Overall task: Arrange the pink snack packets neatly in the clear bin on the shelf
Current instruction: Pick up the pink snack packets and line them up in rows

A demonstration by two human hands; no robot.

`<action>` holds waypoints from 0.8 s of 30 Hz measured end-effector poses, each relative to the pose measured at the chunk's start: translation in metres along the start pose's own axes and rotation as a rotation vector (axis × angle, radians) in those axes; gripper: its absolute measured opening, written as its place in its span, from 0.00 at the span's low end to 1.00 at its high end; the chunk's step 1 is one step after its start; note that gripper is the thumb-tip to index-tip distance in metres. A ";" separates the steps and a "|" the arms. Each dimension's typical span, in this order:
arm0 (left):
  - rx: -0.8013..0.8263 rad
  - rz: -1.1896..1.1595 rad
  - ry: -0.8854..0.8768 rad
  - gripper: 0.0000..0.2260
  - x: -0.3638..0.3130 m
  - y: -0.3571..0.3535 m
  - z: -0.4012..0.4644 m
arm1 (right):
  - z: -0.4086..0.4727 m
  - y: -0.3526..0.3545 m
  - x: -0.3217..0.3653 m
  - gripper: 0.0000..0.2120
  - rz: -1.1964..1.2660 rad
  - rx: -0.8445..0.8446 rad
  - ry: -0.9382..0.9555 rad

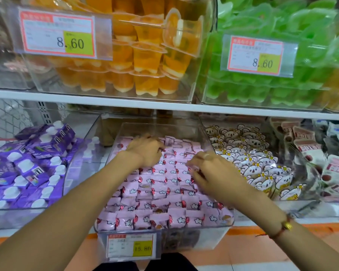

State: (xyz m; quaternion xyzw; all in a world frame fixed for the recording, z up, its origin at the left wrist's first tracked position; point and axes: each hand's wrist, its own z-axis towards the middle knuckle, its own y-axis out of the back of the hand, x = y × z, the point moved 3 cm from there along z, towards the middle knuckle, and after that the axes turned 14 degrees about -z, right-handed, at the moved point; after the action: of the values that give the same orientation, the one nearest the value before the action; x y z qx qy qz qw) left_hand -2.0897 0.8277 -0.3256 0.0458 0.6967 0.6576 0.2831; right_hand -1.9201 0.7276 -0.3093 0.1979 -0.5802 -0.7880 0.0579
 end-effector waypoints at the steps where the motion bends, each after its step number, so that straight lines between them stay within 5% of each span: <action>1: -0.027 0.001 0.016 0.15 -0.003 0.002 0.002 | -0.005 -0.001 0.001 0.15 -0.004 -0.005 -0.006; 6: -0.223 -0.113 -0.014 0.13 -0.026 0.002 0.015 | -0.008 -0.004 0.001 0.15 0.022 -0.049 -0.045; 24: -0.155 -0.184 0.085 0.08 -0.028 -0.008 0.035 | -0.007 -0.007 0.001 0.15 0.063 -0.054 -0.072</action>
State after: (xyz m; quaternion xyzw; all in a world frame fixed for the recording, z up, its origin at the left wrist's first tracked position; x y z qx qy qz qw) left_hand -2.0482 0.8459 -0.3226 -0.0682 0.6565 0.6819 0.3153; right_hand -1.9177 0.7232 -0.3176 0.1493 -0.5663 -0.8078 0.0670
